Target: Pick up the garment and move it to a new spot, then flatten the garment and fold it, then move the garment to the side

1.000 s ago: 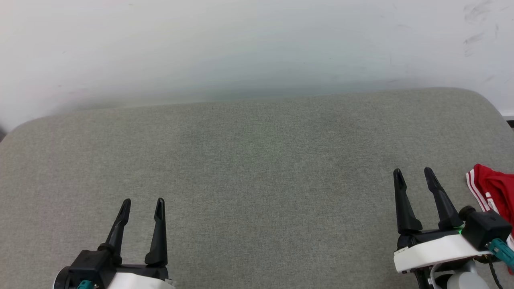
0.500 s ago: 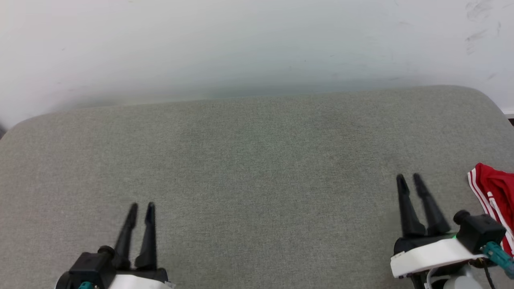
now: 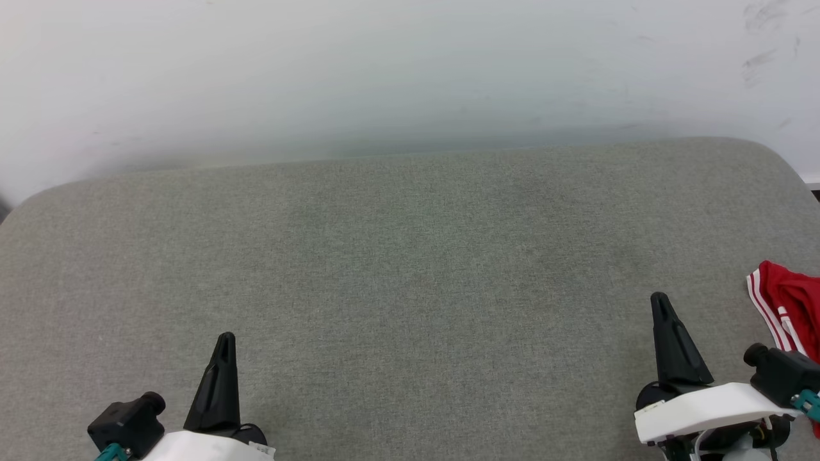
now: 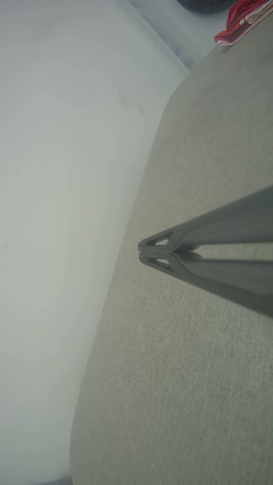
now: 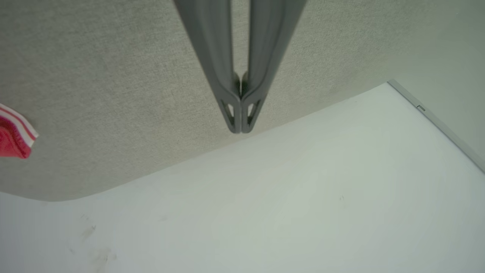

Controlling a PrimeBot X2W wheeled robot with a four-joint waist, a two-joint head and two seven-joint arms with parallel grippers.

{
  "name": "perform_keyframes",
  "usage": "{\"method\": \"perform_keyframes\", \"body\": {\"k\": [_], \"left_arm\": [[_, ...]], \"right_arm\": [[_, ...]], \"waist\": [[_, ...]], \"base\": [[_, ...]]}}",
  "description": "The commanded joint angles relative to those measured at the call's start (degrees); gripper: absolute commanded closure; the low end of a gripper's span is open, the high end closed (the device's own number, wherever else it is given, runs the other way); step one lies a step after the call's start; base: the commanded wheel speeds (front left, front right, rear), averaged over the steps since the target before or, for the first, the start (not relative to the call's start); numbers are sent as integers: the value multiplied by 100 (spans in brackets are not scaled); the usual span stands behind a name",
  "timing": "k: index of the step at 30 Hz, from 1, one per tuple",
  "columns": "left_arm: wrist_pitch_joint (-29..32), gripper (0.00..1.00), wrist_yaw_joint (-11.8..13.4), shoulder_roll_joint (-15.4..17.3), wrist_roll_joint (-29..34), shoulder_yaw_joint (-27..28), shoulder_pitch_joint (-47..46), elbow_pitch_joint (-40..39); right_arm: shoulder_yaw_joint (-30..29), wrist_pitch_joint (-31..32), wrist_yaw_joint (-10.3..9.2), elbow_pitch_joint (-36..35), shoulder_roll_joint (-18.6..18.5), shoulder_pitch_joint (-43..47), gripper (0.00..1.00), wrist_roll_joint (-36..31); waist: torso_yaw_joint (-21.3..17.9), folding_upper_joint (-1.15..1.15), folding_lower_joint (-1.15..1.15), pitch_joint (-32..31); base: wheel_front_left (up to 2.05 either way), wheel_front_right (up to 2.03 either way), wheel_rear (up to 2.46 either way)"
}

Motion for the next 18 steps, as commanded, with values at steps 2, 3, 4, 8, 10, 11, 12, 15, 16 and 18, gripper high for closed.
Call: {"method": "perform_keyframes", "body": {"k": [2,3,4,8,10,11,12,15,16,18], "left_arm": [[67,100,-8,58,-359,17,-185,-9],[89,100,-9,63,-462,17,-203,13],[109,100,-11,67,-561,18,-221,34],[193,100,-17,82,-951,22,-280,118],[233,100,-19,89,-1139,25,-313,157],[252,100,-20,93,-1231,26,-330,175],[273,100,-21,97,-1321,28,-346,194],[333,100,-25,106,-1588,33,-383,249],[350,100,-26,108,-1674,35,-395,265],[390,100,-28,113,-1844,40,-425,294]], "right_arm": [[-38,66,1,-51,-34,-154,100,353],[-45,90,1,-44,-36,-159,100,450],[-52,112,1,-37,-38,-164,100,546],[-82,201,1,-9,-46,-183,100,916],[-96,243,1,4,-50,-193,100,1091],[-104,264,1,10,-52,-198,100,1179],[-111,286,1,16,-53,-202,100,1267],[-134,348,0,34,-58,-215,100,1518],[-142,366,0,40,-59,-219,100,1602],[-156,407,0,50,-61,-228,100,1761]], "waist": [[3,0,0,-2],[4,0,0,-3],[6,0,0,-3],[10,0,0,-6],[13,0,0,-7],[14,0,0,-8],[15,0,0,-9],[19,0,0,-11],[20,0,0,-11],[22,0,0,-12]], "base": [[0,0,0],[0,0,0],[0,0,0],[0,0,0],[0,0,0],[0,0,0],[0,0,0],[0,0,0],[0,0,0],[0,0,0]]}}
